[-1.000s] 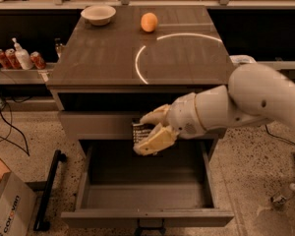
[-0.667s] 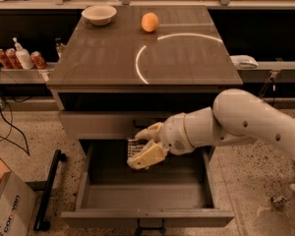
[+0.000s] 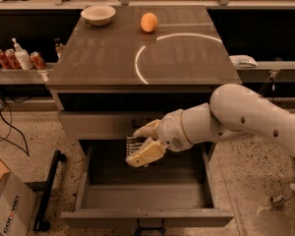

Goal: Place rxbar chocolate into middle drawer

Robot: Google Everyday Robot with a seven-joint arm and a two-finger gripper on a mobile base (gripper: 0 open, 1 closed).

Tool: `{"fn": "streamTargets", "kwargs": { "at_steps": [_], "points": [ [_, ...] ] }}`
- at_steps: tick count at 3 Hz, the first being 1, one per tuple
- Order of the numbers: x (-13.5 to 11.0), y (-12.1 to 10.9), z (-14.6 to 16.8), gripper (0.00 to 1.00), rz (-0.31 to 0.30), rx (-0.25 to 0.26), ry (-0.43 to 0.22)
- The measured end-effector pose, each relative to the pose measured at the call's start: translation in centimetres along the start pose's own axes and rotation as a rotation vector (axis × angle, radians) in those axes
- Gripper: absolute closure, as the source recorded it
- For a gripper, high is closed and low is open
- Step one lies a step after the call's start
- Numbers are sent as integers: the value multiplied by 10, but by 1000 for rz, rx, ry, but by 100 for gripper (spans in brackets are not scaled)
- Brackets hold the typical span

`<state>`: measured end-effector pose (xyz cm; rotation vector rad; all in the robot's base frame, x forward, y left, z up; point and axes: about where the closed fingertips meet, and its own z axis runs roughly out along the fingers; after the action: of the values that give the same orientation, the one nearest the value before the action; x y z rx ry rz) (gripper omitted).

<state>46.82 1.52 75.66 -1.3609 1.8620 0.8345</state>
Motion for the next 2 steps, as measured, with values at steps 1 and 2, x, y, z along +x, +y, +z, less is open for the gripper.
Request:
{"fn": "streamTargets", "kwargs": {
  "at_steps": [1, 2],
  "points": [
    [20, -1, 17, 100, -3, 15, 23],
    [54, -8, 41, 100, 12, 35, 33]
  ]
}}
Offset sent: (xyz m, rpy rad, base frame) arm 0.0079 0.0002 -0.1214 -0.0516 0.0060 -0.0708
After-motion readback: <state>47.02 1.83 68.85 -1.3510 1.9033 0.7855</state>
